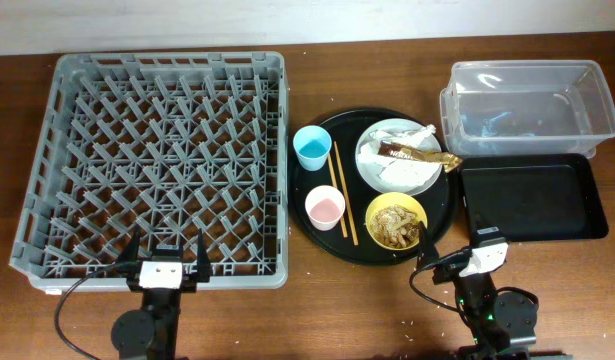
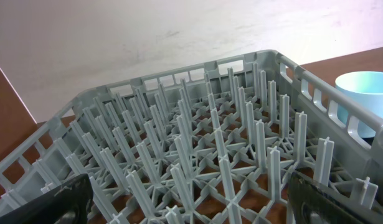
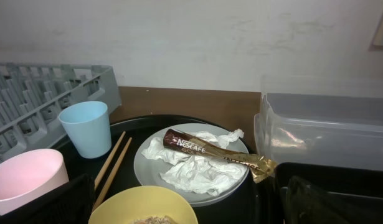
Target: Sort waste into correct bins and load items into the dishwasher rack
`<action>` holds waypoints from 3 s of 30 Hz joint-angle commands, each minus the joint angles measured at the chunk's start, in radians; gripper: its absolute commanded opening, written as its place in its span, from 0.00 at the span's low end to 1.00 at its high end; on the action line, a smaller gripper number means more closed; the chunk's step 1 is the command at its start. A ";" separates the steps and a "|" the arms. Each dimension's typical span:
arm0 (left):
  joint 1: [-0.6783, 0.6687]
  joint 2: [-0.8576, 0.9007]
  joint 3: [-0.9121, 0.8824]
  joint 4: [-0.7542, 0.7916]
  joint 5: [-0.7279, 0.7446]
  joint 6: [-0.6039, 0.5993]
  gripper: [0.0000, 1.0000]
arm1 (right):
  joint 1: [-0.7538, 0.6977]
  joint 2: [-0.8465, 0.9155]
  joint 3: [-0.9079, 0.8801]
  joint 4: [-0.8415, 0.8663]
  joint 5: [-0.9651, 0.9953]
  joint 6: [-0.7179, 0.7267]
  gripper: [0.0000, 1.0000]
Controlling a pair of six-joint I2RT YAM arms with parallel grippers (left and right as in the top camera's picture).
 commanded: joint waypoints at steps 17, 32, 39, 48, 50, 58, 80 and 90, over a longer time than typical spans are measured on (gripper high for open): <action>0.003 -0.008 -0.007 0.001 -0.007 0.012 1.00 | -0.005 -0.008 -0.008 -0.003 0.011 0.008 0.99; 0.003 -0.006 -0.007 0.000 -0.008 0.013 1.00 | -0.005 -0.008 -0.008 0.074 0.047 0.008 0.98; 0.003 -0.006 -0.007 0.006 -0.007 0.012 1.00 | -0.005 -0.008 -0.008 0.156 0.041 0.009 0.99; 0.003 0.000 0.042 0.136 0.124 -0.099 1.00 | -0.006 0.035 0.152 0.351 0.062 0.015 0.98; 0.003 0.023 0.072 0.136 0.124 -0.101 1.00 | -0.006 0.087 0.237 0.299 0.062 0.015 0.99; 0.003 0.294 0.340 0.032 0.124 -0.116 1.00 | -0.005 0.486 0.656 0.138 -0.014 0.008 0.98; 0.003 1.329 1.313 -0.665 0.156 -0.116 1.00 | -0.005 1.451 1.501 -0.495 -0.175 0.054 0.99; 0.003 1.444 1.313 -0.667 0.177 -0.116 1.00 | 0.070 1.781 1.501 -0.617 0.254 0.722 0.99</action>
